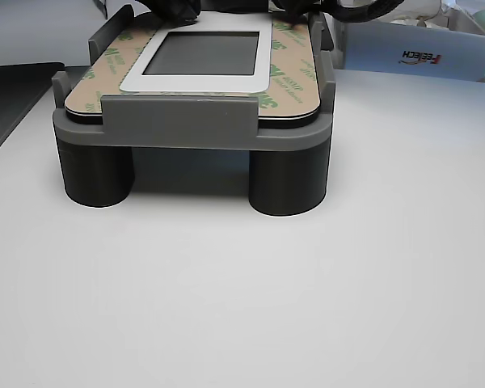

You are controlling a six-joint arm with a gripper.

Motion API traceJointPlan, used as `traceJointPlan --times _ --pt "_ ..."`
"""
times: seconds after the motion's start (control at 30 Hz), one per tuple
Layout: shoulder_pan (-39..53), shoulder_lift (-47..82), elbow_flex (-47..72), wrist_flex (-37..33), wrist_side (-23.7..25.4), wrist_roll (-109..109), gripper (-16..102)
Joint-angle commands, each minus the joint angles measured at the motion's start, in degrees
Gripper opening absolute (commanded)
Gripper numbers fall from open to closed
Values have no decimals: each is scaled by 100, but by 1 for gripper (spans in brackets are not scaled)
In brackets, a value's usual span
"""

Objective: Peel off protective film from adhesive tape.

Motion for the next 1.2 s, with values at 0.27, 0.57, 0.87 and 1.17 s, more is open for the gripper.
traceJointPlan --times 0.27,0.57,0.87,1.17 --pt "-105 185 -176 123 9 9 -11" --pt "-105 149 -272 185 0 0 -11" --pt "-114 114 -211 -44 -18 -44 -11" --pt "-123 167 -9 -255 -44 -88 -11"
